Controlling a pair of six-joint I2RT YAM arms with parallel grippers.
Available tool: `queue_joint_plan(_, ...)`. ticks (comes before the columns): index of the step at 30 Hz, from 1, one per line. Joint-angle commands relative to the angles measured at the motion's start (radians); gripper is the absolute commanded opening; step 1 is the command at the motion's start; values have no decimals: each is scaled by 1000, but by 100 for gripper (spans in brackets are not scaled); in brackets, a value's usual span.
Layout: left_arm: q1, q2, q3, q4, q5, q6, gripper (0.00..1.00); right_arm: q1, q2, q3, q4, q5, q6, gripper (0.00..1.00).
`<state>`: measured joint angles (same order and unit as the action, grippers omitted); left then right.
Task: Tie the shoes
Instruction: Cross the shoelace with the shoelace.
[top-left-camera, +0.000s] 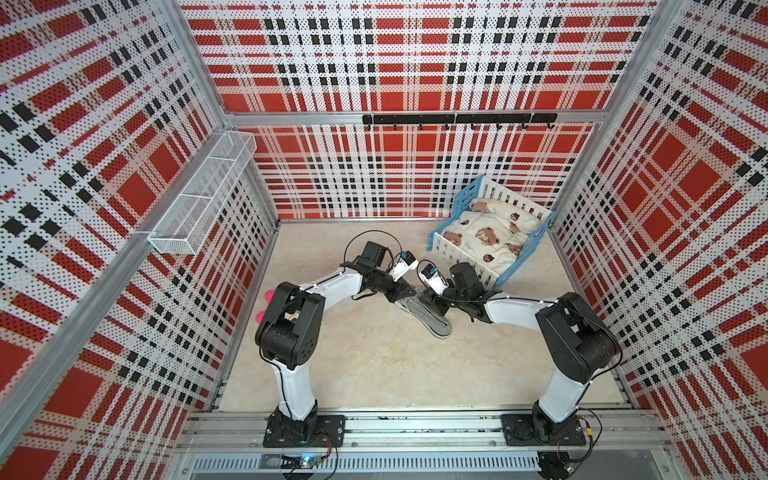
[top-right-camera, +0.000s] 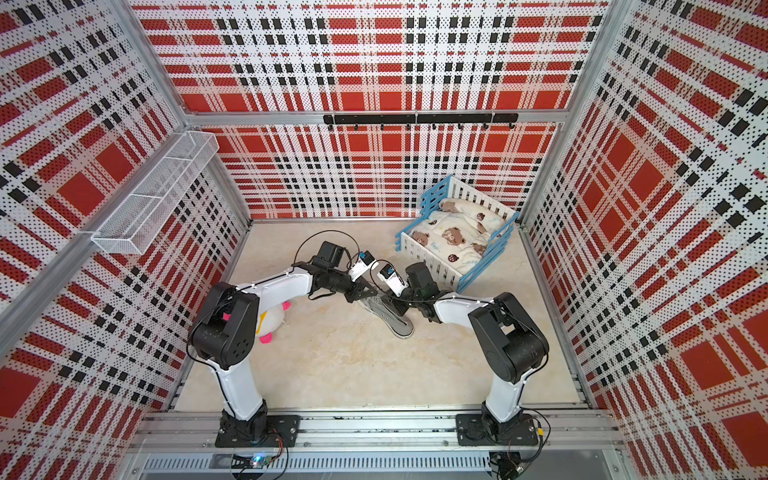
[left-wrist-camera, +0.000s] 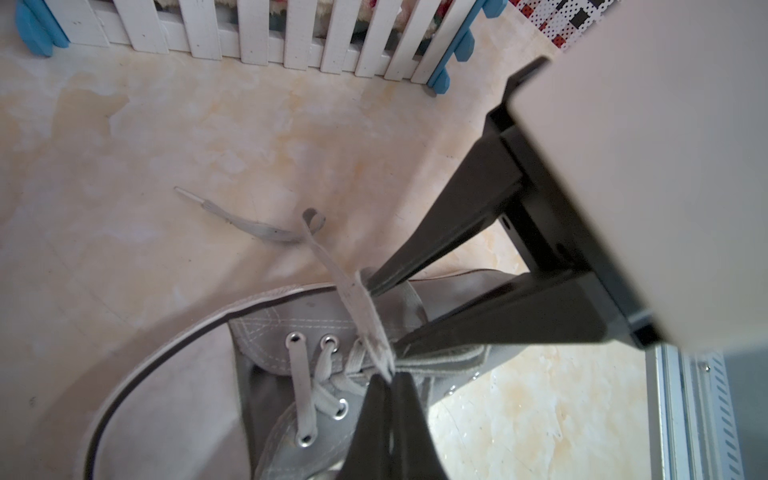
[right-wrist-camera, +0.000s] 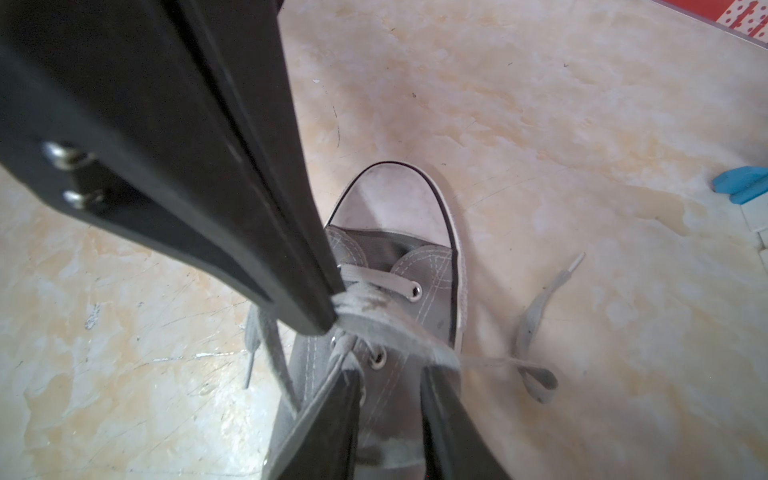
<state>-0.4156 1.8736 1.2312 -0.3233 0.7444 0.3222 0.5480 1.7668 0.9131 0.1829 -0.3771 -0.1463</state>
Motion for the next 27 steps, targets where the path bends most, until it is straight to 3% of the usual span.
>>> queue_joint_plan(1,2,15,20,-6,11,15,0,8,-3,26,-7,14,-18,33)
queue_joint_plan(27,-1,16,31,-15,10,23,0,19,56,82,-5,16,-36,29)
